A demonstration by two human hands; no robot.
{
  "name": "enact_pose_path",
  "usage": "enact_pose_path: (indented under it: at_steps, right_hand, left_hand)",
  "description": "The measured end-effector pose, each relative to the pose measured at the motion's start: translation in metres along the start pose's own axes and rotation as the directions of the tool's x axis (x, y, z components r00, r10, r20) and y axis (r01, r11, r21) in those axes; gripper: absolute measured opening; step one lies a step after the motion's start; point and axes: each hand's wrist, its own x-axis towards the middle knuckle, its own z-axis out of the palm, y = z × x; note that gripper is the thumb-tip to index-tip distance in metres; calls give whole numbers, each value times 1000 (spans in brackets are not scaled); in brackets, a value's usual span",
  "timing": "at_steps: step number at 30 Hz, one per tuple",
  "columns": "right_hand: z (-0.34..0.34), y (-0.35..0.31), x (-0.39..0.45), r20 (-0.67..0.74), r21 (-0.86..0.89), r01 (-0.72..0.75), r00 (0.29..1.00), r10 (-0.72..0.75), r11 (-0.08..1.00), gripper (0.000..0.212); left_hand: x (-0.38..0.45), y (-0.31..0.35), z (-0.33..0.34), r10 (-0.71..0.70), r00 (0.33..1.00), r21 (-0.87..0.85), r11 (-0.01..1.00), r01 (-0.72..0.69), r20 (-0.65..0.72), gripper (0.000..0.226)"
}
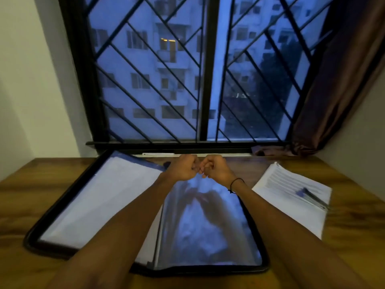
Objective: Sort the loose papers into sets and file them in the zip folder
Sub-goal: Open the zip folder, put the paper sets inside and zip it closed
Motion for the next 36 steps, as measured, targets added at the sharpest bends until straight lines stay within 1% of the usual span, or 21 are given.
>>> enact_pose_path:
  at_steps: [4, 6, 7, 11, 13, 15, 16, 18, 19, 20, 21, 25, 28, 34, 36]
  right_hand:
    - [-41, 36, -10, -97, -50, -47, 994, 42, 998, 36]
    - [-63, 53, -19, -155, -91, -63, 987, 48, 994, 35]
    - [-76, 59, -26, -188, -133, -77, 981, 52, 988, 34]
    - [-124, 77, -55, -324, -337, -165, 945, 50, 927, 30]
    - [-148, 90, -69, -382, -420, -229, 922, 58, 878, 21]
    - [-171, 101, -86, -405, -493, -330, 906, 123, 805, 9]
    - [-182, 108, -93, -409, -555, -375, 900, 149, 742, 16]
    - [-202, 117, -109, -387, -708, -428, 900, 199, 562, 32]
    - [-210, 123, -116, -385, -744, -451, 892, 235, 494, 41]
    - [-215, 126, -124, -385, -755, -469, 883, 269, 457, 49]
    - [-219, 129, -131, -388, -751, -486, 873, 297, 447, 54]
    - [-221, 143, -152, -374, -724, -501, 862, 341, 473, 65]
    - [-221, 147, -159, -348, -680, -504, 861, 370, 533, 79]
    - [-223, 146, -156, -343, -579, -520, 854, 392, 628, 93]
    - [-218, 146, -154, -360, -535, -527, 849, 385, 661, 93]
  left_hand:
    - [27, 43, 35, 67, 997, -98, 993, -64, 24, 19]
    - [39, 68, 50, 92, 995, -135, 987, -87, 36, 15]
    - [44, 80, 58, 101, 994, -141, 985, -95, 36, 14]
    - [61, 121, 89, 99, 987, -198, 978, -73, 124, 19]
    - [68, 136, 104, 112, 978, -225, 972, -71, 177, 23]
    - [72, 150, 114, 105, 968, -210, 976, -56, 229, 23]
    - [72, 156, 117, 95, 968, -217, 975, -44, 233, 22]
    - [76, 166, 125, 73, 971, -249, 968, -15, 226, 19]
    - [80, 170, 129, 62, 973, -257, 967, -2, 224, 21]
    - [83, 172, 133, 53, 974, -249, 969, 4, 222, 27]
    - [87, 175, 137, 43, 974, -238, 971, 11, 221, 33]
    - [94, 184, 146, 33, 977, -215, 977, 13, 210, 38]
    - [95, 184, 151, -2, 984, -254, 966, 47, 175, 40]
    - [94, 185, 152, -57, 981, -286, 952, 108, 183, 39]
    - [94, 186, 154, -78, 981, -292, 948, 129, 179, 39]
